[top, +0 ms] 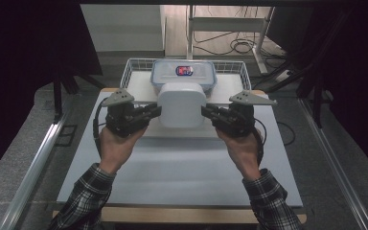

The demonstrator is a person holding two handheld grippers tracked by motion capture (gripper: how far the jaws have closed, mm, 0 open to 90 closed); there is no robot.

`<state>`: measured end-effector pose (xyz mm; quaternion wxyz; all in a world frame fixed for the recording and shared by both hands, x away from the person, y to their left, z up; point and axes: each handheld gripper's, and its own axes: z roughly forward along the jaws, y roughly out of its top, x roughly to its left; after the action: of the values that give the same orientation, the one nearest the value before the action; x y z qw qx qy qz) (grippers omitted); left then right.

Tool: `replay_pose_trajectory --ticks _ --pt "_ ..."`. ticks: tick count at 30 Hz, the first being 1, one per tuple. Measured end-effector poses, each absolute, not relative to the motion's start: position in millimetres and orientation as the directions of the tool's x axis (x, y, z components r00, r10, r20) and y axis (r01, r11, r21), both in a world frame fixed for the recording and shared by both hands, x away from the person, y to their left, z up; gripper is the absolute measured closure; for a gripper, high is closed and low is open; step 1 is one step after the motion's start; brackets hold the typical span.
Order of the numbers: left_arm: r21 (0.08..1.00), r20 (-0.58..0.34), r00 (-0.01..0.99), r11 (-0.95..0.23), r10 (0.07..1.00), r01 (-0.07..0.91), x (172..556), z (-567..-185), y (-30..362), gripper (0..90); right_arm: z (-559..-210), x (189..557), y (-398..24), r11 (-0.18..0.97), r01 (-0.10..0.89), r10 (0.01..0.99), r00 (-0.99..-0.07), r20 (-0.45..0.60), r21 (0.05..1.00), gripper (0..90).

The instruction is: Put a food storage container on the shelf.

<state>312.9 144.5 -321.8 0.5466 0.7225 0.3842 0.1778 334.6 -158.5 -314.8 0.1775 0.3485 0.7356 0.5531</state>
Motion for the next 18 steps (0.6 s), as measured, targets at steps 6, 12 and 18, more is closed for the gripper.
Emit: replay_pose_trajectory --ticks 6,12,18 --pt "0.931 -0.161 0.645 -0.103 0.747 0.351 323 -298 148 79.3 -294 344 -157 0.133 0.303 0.706 -0.697 0.124 0.944 76.8" --pt "0.933 -0.161 0.647 -0.099 0.745 0.345 333 -281 149 79.3 -275 353 -155 0.119 0.291 0.705 -0.698 0.126 0.949 76.8" --pt "0.934 -0.164 0.648 -0.094 0.744 0.344 343 -267 150 79.3 -261 363 -155 0.108 0.28 0.71 -0.694 0.123 0.954 76.8"
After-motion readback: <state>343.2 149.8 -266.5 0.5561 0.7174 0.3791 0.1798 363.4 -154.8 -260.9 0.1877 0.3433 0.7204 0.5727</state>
